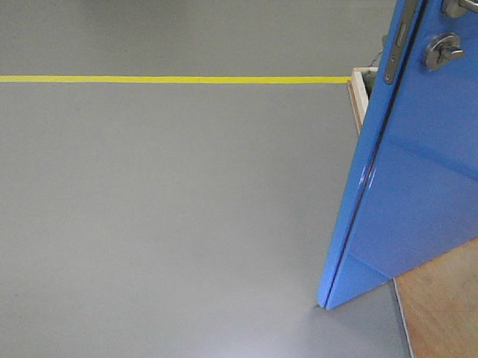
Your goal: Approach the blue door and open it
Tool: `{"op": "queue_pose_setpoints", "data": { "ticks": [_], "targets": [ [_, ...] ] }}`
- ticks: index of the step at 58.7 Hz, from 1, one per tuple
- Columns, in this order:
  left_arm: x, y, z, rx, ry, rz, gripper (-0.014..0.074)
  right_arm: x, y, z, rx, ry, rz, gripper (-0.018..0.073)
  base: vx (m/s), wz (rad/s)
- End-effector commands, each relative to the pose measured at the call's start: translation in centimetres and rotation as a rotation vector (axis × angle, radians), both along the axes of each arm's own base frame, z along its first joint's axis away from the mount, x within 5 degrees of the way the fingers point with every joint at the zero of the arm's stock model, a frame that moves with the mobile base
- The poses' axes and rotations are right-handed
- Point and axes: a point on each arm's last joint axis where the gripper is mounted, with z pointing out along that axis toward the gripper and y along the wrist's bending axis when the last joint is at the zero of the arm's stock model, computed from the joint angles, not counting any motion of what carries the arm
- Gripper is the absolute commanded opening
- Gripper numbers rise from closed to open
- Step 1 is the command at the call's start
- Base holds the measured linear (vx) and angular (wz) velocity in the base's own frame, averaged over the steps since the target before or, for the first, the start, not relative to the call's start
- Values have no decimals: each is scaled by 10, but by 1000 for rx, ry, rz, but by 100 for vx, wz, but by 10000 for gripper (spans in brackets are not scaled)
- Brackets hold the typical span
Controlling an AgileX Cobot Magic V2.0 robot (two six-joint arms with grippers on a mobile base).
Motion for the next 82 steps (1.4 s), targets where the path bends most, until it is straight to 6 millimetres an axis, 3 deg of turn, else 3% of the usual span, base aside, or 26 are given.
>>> {"op": "queue_pose_setpoints", "data": {
  "ticks": [1, 82],
  "targets": [
    [-2, -1, 15, 0, -118, -5, 73, -14, 9, 30, 4, -118, -27, -1, 17, 6],
    [-2, -1, 15, 0, -118, -5, 73, -14, 9, 30, 4, -118, -26, -1, 20, 3]
  ]
}}
